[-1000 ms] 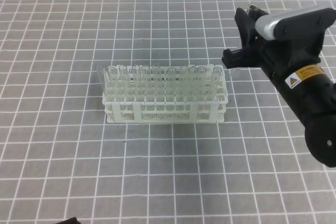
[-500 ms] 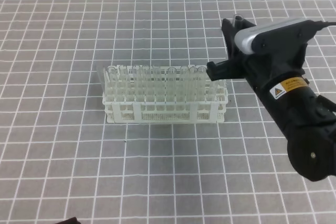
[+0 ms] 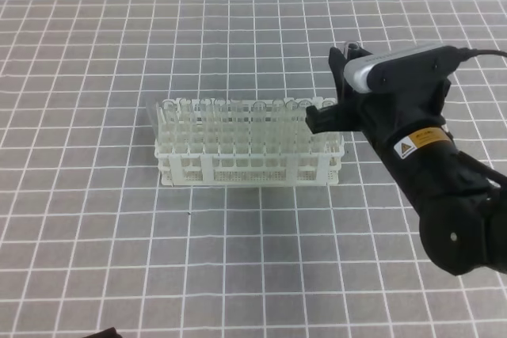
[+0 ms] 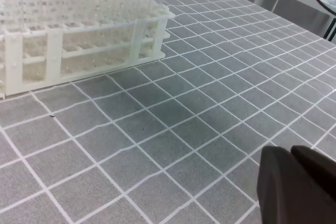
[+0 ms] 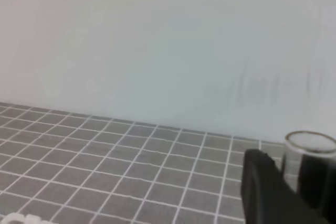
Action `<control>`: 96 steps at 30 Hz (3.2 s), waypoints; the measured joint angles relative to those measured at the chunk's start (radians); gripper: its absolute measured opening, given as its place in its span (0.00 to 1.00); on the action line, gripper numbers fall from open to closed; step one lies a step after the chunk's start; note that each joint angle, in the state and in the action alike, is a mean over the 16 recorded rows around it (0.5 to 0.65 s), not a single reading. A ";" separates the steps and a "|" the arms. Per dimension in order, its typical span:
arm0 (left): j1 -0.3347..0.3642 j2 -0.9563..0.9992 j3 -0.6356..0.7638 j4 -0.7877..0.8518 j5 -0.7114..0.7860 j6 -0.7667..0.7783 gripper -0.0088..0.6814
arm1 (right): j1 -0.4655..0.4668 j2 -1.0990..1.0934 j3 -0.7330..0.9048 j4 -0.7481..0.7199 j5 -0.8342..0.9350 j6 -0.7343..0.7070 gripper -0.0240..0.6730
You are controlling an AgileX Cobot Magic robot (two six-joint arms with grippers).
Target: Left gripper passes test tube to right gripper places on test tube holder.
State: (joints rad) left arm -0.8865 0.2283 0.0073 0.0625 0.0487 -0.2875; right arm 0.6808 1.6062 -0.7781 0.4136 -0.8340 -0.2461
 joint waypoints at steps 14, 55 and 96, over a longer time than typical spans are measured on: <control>0.000 -0.001 0.001 0.000 -0.003 0.000 0.01 | 0.000 0.049 0.000 0.021 -0.043 0.041 0.18; 0.000 0.002 0.001 0.000 -0.002 0.000 0.01 | -0.002 0.100 0.000 0.019 -0.106 0.042 0.18; 0.000 0.000 -0.003 -0.001 0.003 0.000 0.01 | -0.002 0.162 -0.002 0.017 -0.177 0.053 0.18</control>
State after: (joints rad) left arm -0.8869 0.2283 0.0044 0.0618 0.0521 -0.2871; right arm 0.6789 1.7680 -0.7799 0.4302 -1.0112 -0.1928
